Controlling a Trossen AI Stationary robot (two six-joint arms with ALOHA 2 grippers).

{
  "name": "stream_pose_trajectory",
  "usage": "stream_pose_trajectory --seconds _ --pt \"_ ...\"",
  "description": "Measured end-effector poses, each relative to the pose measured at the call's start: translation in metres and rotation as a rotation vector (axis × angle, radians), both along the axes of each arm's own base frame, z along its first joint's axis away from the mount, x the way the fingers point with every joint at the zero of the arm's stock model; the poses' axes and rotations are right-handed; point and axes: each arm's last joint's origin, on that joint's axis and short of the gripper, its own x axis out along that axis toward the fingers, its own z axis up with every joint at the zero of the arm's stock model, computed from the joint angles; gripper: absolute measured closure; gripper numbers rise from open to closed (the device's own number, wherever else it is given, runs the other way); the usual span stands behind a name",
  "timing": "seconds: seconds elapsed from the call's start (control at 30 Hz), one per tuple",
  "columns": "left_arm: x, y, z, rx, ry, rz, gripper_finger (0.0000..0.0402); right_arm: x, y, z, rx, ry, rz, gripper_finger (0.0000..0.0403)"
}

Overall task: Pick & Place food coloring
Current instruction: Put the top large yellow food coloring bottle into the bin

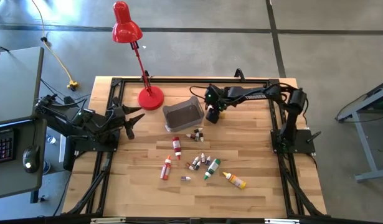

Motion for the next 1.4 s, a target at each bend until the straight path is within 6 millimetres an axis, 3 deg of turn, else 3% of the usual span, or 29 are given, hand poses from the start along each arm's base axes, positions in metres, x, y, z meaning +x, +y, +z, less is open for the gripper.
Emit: stream_pose_trajectory --seconds 0.43,0.6,0.9,1.0,1.1,1.2,1.4 --pt "0.0 0.0 0.0 0.003 0.0 0.006 0.0266 -0.001 0.003 0.0 0.001 0.019 0.036 0.0262" --pt "0.0 0.0 0.0 0.003 0.0 0.006 0.0266 -0.004 0.006 0.009 0.01 0.001 0.011 0.0258" --pt "0.0 0.0 0.0 0.003 0.0 0.006 0.0266 -0.016 0.011 0.079 -0.146 -0.225 -0.111 0.0259" --pt "0.0 0.0 0.0 0.003 0.0 0.007 0.0266 -0.022 0.018 0.109 -0.238 -0.337 -0.144 0.0254" --pt "0.0 0.0 0.0 0.003 0.0 0.006 0.0266 -0.028 0.03 0.126 -0.312 -0.449 -0.148 0.0256" --pt "0.0 0.0 0.0 0.003 0.001 0.006 0.0266 -0.039 0.045 0.123 -0.368 -0.589 -0.142 0.0258" --pt "0.0 0.0 0.0 0.004 0.003 0.006 0.0266 -0.075 0.08 0.067 -0.539 -0.9 -0.23 0.0252"
